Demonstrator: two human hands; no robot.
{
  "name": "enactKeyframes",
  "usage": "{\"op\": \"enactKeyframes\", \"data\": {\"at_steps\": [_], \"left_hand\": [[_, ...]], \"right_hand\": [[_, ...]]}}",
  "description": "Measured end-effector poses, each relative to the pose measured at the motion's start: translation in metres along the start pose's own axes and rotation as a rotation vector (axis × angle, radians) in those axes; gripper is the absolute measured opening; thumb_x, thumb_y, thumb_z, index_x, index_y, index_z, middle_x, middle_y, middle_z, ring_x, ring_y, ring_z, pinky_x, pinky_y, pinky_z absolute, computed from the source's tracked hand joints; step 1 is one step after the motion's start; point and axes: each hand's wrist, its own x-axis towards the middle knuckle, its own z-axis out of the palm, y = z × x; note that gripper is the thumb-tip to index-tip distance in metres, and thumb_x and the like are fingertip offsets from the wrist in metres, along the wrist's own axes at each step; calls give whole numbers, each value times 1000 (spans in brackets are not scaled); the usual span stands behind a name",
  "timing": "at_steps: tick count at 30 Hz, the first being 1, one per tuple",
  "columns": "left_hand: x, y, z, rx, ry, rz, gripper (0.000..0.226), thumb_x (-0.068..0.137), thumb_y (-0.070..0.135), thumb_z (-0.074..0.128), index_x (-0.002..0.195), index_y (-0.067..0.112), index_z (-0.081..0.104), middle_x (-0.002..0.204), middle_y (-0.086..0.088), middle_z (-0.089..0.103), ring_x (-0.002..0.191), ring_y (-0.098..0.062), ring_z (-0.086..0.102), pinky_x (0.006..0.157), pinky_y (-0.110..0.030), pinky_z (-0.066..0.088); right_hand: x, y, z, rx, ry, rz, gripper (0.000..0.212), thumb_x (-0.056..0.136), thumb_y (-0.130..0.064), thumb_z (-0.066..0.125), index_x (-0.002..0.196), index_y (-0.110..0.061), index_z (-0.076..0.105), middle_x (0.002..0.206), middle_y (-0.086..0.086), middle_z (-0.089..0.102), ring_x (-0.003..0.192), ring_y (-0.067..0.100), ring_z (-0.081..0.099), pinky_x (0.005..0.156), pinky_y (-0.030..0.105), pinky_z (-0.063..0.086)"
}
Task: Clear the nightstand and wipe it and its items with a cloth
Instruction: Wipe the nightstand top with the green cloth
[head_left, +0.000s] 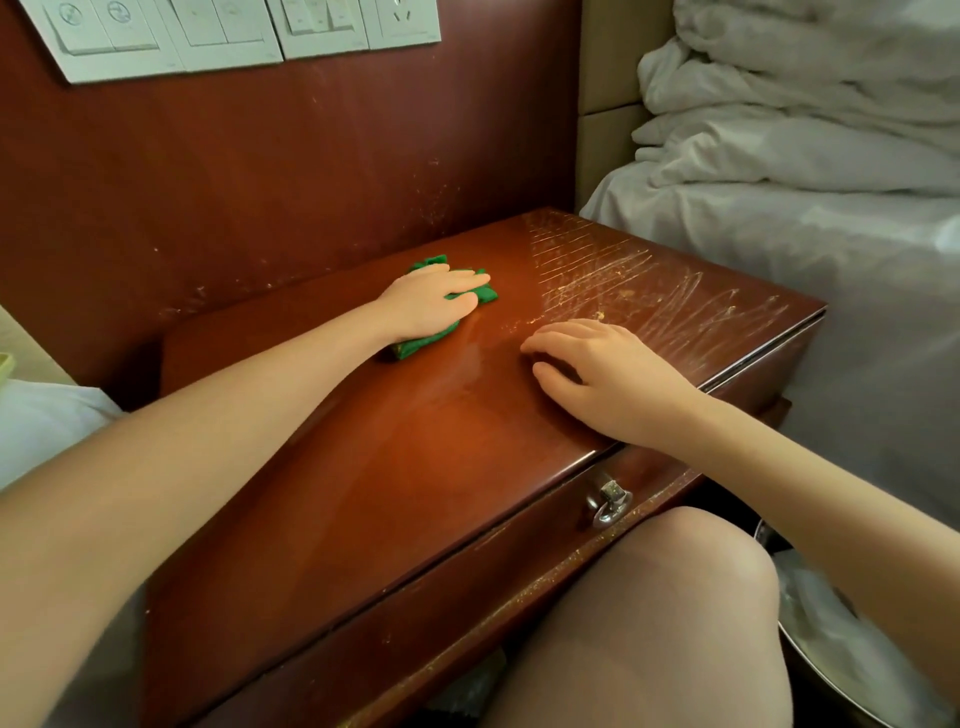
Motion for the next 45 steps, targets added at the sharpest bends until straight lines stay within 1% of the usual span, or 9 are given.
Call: {"op": "enactKeyframes", "data": {"at_steps": [13,17,22,25,30,33,38,43,45], "left_hand": [[-6,34,11,-260,174,54,34,97,20,46,129,25,57,137,3,52,132,-15,42,110,-31,28],[-17,57,16,-154,126,101,38,99,23,39,135,24,50,143,2,46,136,-15,36,111,-30,26],[-59,104,19,-192,96,274,37,97,21,45,132,28,53,143,3,46,135,-12,36,109,-23,21],[-93,122,16,-267,88,379,35,95,16,49,126,28,59,138,6,51,130,-7,39,105,-12,16],[-122,107,5,-294,-19,430,36,95,17,51,125,34,58,136,14,50,126,6,34,108,-14,17],[-106,82,-1,-210,-23,357,37,97,20,47,130,35,53,143,10,42,131,3,27,110,-19,12],[-55,51,0,-102,-66,-53,39,99,37,37,136,49,38,159,-5,5,144,-33,-4,113,-53,0],[-16,57,5,-139,6,-121,54,97,31,38,149,27,23,156,-7,20,143,-27,17,114,-41,18],[-4,60,6,-172,33,-170,53,95,27,40,147,21,29,154,-5,26,140,-25,25,112,-39,23]], "right_hand": [[-25,22,-15,-2,73,50,34,97,-26,44,128,-17,56,132,-1,56,127,15,45,107,32,28],[-33,33,-18,16,110,25,37,94,-28,44,124,-13,60,127,4,60,123,21,50,105,42,37],[-39,42,-25,15,201,23,40,90,-27,43,119,-7,63,118,8,64,114,25,57,97,37,41],[-40,45,-30,21,257,30,31,92,-12,52,121,-5,62,120,10,63,117,26,55,98,36,38],[-43,50,-34,20,262,33,34,94,-14,52,126,-7,58,127,8,60,122,23,51,103,36,36],[-46,50,-29,19,219,52,35,95,-17,50,128,-9,57,129,8,58,124,23,49,106,37,34],[-50,47,-17,-2,178,45,40,98,-26,45,137,-17,48,142,2,46,136,18,35,112,34,20],[-50,47,-3,-63,161,47,52,94,-42,27,141,-22,42,148,-2,39,141,15,26,112,27,8],[-50,47,2,-48,177,50,55,94,-43,24,141,-22,42,148,-1,38,141,15,26,112,26,6]]}}
